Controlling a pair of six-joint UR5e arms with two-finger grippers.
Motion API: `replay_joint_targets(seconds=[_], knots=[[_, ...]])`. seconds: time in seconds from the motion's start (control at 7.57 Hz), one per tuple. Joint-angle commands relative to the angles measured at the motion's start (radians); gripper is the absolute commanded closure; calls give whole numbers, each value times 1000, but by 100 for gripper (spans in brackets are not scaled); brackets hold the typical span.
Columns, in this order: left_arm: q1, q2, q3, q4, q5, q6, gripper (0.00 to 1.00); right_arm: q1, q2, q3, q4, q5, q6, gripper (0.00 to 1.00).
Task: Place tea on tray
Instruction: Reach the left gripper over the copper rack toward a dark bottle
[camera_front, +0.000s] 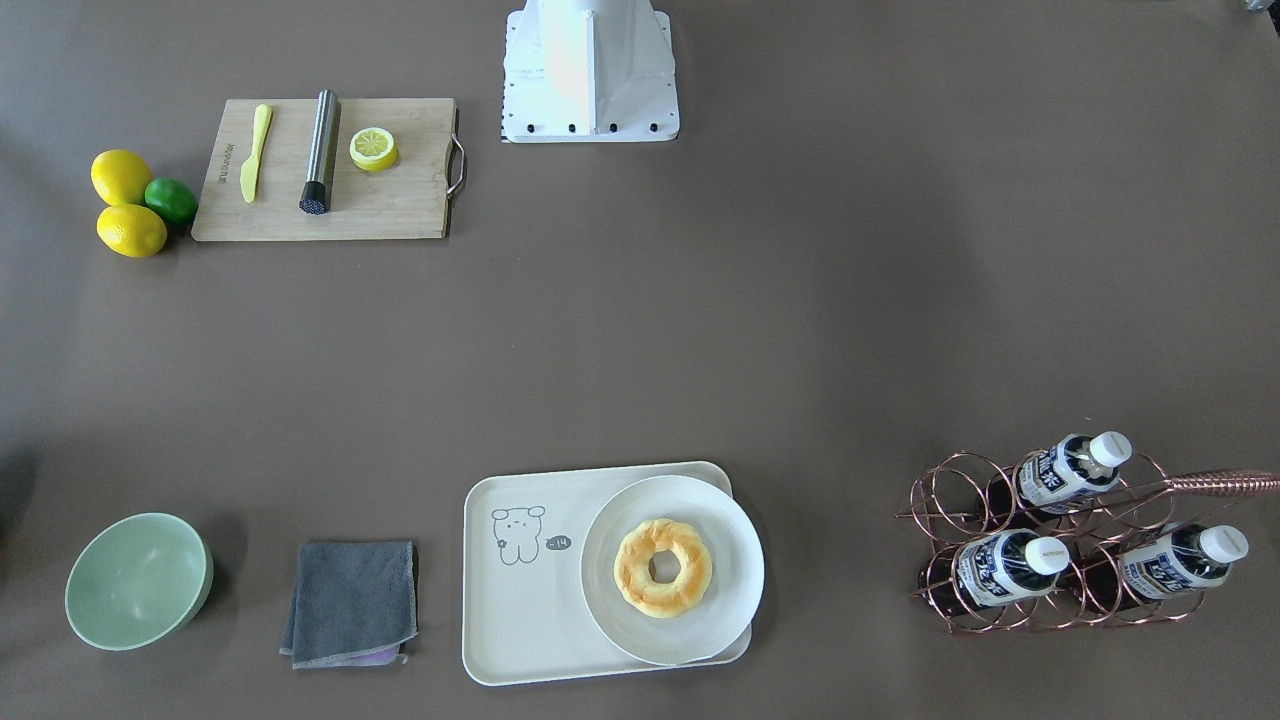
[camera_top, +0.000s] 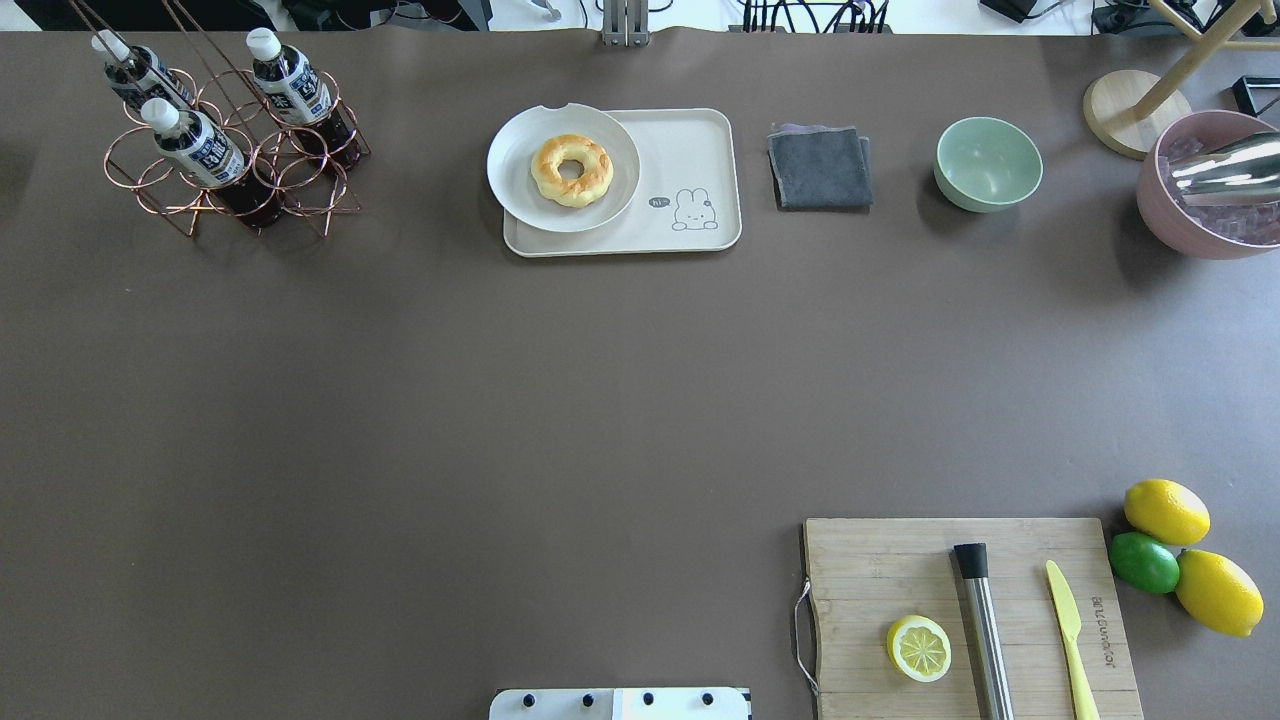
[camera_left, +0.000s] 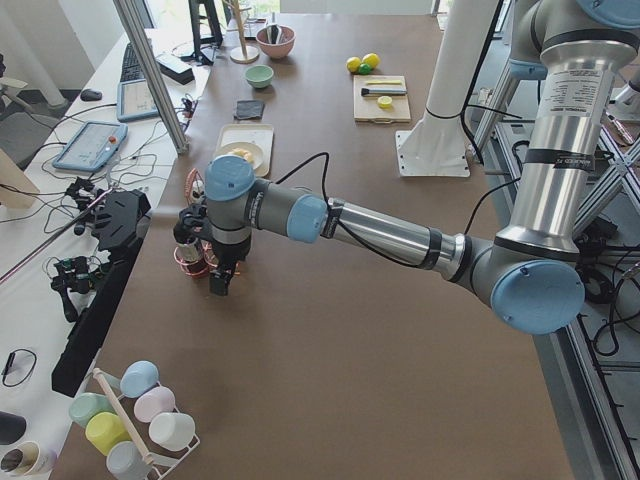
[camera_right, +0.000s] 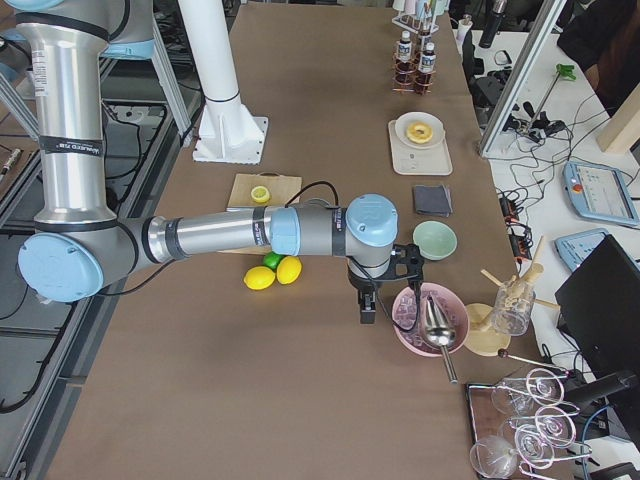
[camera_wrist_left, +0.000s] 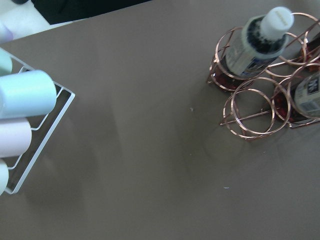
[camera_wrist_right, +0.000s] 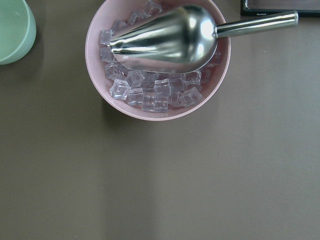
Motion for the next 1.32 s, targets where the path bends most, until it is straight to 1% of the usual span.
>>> replay_joint_targets(seconds=[0.0,0.13,0.26,0.4,0.53,0.66,0.79,0.93,1.06,1.19], knots=[[98,-68,-93,-12,7,-200,2,0,-8,17,0,-2,0,0],[147,-113,-92,-18,10,-384,2,0,-10,19,0,-2,0,0],[176,-124,-104,-27,11,-450,2,0,-8,22,0,-8,-1,0],[187,-131,-104,-38,7,-556,2,0,-8,21,0,-10,-1,0],[197,-123,-109,-108,11,-591,2,0,-7,21,0,-11,-1,0],[230,-105,-98,-198,31,-597,2,0,-7,19,0,-11,-1,0],[287,-102,-97,-205,174,-588,2,0,-10,19,0,-11,-1,0],[362,-106,-94,-207,265,-594,2,0,-11,19,0,-11,-1,0],[382,-108,-79,-211,277,-594,2,0,-13,13,-2,-11,-1,0],[382,-106,-60,-243,277,-597,2,2,-17,14,0,-11,-1,0]])
